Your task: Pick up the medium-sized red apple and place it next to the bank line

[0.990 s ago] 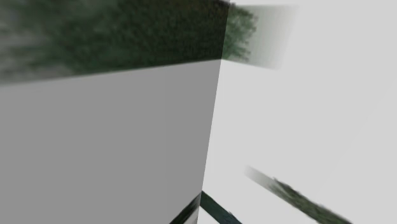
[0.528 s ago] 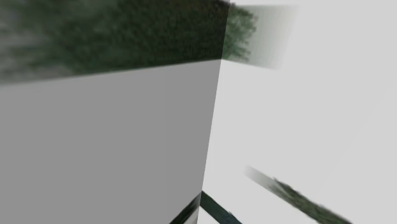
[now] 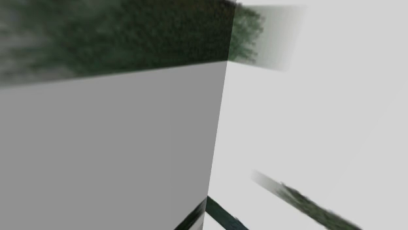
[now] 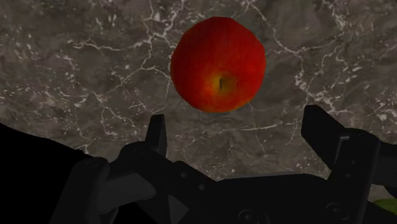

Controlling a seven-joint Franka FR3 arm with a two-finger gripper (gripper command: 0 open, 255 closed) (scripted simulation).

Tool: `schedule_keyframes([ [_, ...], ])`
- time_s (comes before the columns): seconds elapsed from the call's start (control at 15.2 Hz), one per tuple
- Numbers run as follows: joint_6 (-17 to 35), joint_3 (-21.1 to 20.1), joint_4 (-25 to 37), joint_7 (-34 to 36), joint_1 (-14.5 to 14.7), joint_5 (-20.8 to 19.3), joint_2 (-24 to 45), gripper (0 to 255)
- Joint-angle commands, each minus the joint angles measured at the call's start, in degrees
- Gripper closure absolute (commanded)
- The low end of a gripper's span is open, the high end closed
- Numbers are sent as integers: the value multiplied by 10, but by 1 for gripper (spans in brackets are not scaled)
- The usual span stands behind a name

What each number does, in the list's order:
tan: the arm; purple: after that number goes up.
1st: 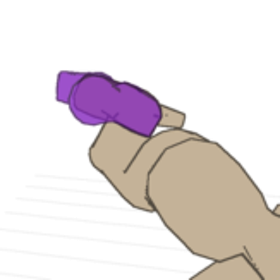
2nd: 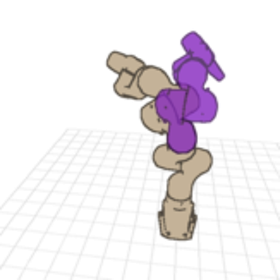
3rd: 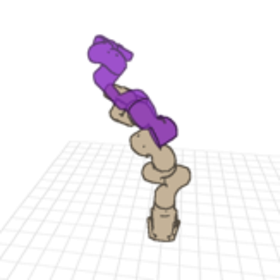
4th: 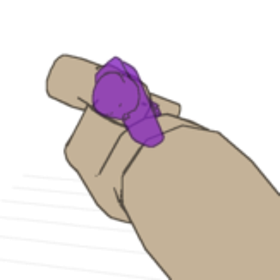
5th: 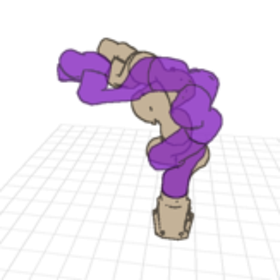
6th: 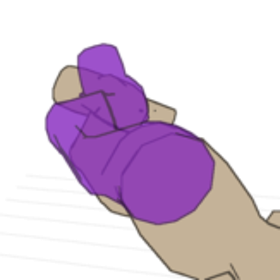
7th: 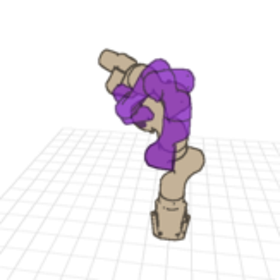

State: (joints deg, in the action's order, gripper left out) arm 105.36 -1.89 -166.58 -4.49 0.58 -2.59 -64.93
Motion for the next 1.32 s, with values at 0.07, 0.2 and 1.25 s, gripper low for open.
schedule_keyframes([
  [0.07,24,1,-27,-1,-1,-4,-1,0],
  [0.2,42,1,-41,-1,-2,-5,3,0],
  [1.25,66,2,-58,-1,-3,-6,9,255],
])
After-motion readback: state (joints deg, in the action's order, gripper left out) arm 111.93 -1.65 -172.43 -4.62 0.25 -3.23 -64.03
